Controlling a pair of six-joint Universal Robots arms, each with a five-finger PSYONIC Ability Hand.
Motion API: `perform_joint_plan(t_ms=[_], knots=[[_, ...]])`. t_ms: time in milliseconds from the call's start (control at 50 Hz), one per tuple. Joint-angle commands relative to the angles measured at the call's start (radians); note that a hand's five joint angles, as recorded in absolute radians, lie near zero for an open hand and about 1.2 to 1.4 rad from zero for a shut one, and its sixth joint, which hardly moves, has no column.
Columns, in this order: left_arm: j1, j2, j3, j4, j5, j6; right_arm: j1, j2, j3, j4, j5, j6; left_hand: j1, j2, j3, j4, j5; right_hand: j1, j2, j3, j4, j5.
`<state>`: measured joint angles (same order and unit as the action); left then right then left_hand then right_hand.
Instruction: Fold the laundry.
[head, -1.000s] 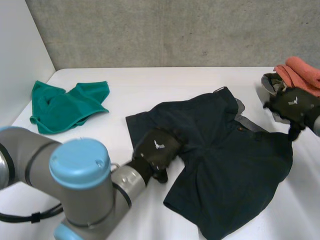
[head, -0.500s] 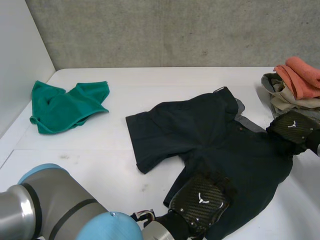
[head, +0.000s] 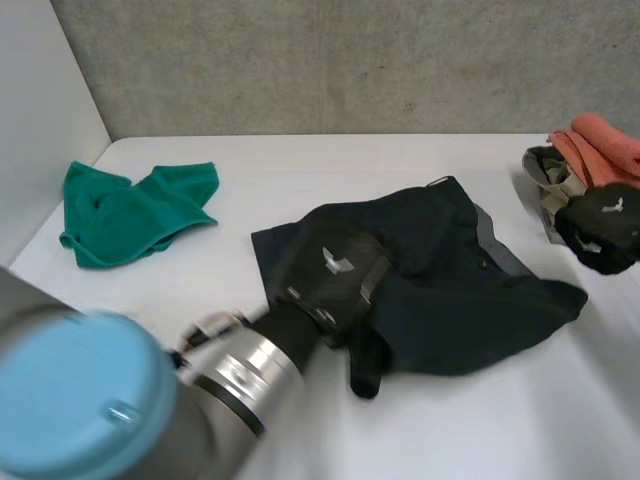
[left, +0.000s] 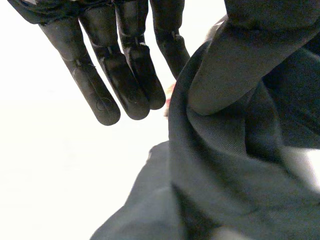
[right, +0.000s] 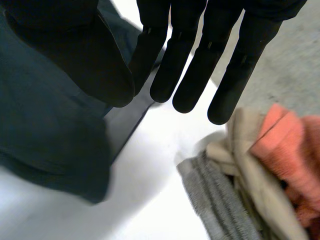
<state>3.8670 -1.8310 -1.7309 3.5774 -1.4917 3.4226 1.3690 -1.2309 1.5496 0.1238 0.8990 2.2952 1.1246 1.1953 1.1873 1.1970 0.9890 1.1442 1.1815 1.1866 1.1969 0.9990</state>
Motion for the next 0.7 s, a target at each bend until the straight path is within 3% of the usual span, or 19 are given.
perform_joint_plan(t_ms=[20, 80, 140, 160, 340, 360, 380, 440, 500, 700], knots=[[0.195, 0.147, -0.027, -0.049, 0.001, -0.005, 0.047, -0.177, -0.031, 0.164, 0.0, 0.127, 0.272, 0.201, 0.209, 0.199, 0.233, 0.252, 0.215, 0.21, 0.199, 0.223], [0.255, 0.145, -0.019, -0.071, 0.014, -0.005, 0.097, -0.205, -0.039, 0.174, 0.009, 0.223, 0.272, 0.201, 0.209, 0.199, 0.233, 0.252, 0.215, 0.21, 0.199, 0.223], [0.298, 0.133, -0.018, -0.066, 0.042, -0.003, 0.123, -0.196, -0.04, 0.169, 0.035, 0.259, 0.272, 0.201, 0.209, 0.199, 0.233, -0.454, -0.492, -0.497, -0.507, -0.484], [0.305, 0.128, -0.016, -0.065, 0.047, -0.003, 0.133, -0.188, -0.04, 0.168, 0.049, 0.26, 0.272, 0.201, 0.209, 0.199, 0.233, -0.515, -0.553, -0.558, -0.568, -0.545], [0.396, -0.085, 0.01, -0.02, 0.067, 0.003, 0.281, -0.079, 0.053, 0.12, 0.253, 0.271, 0.272, 0.201, 0.209, 0.199, 0.233, -0.581, -0.618, -0.623, -0.633, -0.61], [0.4, -0.091, 0.01, -0.02, 0.067, 0.004, 0.289, -0.081, 0.073, 0.108, 0.258, 0.271, 0.156, 0.085, 0.093, 0.083, 0.117, -0.578, -0.615, -0.62, -0.631, -0.607], [0.413, -0.094, 0.007, -0.02, 0.067, 0.01, 0.297, -0.081, 0.095, 0.091, 0.259, 0.271, -0.212, -0.282, -0.274, -0.284, -0.251, -0.578, -0.615, -0.62, -0.63, -0.607], [0.434, -0.094, -0.004, -0.02, 0.065, 0.021, 0.321, -0.085, 0.176, 0.027, 0.262, 0.271, -0.338, -0.409, -0.401, -0.411, -0.377, -0.569, -0.606, -0.611, -0.622, -0.598], [0.442, -0.08, -0.018, -0.029, 0.056, 0.024, 0.347, -0.105, 0.251, -0.039, 0.259, 0.273, -0.444, -0.515, -0.507, -0.517, -0.483, -0.545, -0.583, -0.588, -0.598, -0.575], [0.431, 0.162, -0.162, -0.034, 0.057, 0.01, 0.447, -0.096, 0.392, -0.286, 0.277, 0.271, -0.43, -0.5, -0.492, -0.502, -0.469, -0.487, -0.524, -0.529, -0.539, -0.516]])
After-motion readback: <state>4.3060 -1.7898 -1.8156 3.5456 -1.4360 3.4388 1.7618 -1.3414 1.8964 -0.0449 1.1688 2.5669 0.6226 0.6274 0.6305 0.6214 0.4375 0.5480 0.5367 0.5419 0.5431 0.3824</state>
